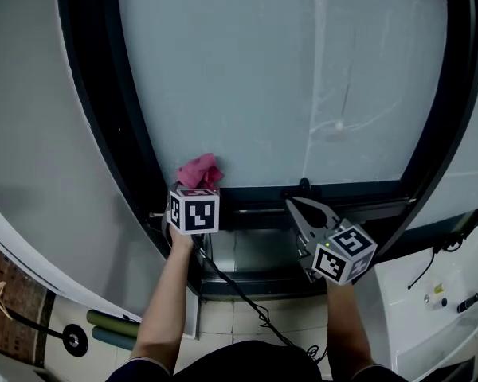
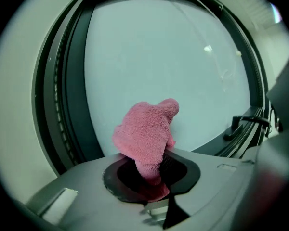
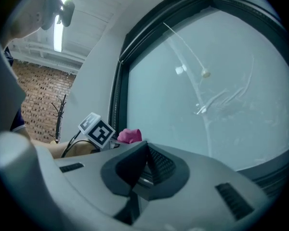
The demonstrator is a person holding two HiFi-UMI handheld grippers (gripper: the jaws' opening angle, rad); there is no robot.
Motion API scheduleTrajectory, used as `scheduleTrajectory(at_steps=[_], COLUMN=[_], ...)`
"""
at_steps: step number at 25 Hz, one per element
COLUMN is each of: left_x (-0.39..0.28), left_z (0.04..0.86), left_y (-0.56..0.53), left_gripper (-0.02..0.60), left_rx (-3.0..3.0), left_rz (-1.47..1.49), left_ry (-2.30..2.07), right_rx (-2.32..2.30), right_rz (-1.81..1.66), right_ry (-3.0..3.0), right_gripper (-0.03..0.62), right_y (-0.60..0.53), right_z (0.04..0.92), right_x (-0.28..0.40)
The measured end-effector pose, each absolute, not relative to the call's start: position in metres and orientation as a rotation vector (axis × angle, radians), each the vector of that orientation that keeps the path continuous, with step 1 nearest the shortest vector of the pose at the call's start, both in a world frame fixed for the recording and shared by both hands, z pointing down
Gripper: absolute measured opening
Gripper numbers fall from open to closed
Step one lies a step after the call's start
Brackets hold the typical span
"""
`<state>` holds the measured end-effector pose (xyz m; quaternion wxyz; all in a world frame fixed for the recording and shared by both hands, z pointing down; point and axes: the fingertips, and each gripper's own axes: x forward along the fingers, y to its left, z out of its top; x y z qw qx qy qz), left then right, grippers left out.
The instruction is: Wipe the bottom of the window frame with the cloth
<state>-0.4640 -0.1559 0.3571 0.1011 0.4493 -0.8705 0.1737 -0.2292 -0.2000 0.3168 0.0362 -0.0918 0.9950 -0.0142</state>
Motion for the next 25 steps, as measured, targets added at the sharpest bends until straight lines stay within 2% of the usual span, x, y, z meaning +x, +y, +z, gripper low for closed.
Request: scheduleTrajectory(at_steps=[5, 15, 25], left_x=[-0.394, -0.267, -0.194], left_z=[0.324, 0.309, 0.315], left_y=[-0.207, -0.299, -0.361], left_gripper=[0.081, 0.081, 0.081], left_rx=[1.530, 1.681, 1.626], left_rz=[0.431, 0.458, 0.530], left_ry=[-2.535, -2.471, -2.494], right_rx=[-0.408, -0.630, -0.664], right_rz=[-0.006, -0.009, -0.102], right_ry=[3.028, 2.985, 2.975], right_gripper=[0.000, 0.000, 0.000], right_y=[-0.226, -0.283, -0.323], right_z=[0.306, 0.299, 0.313], right_x=[-0.171, -0.031, 0.038])
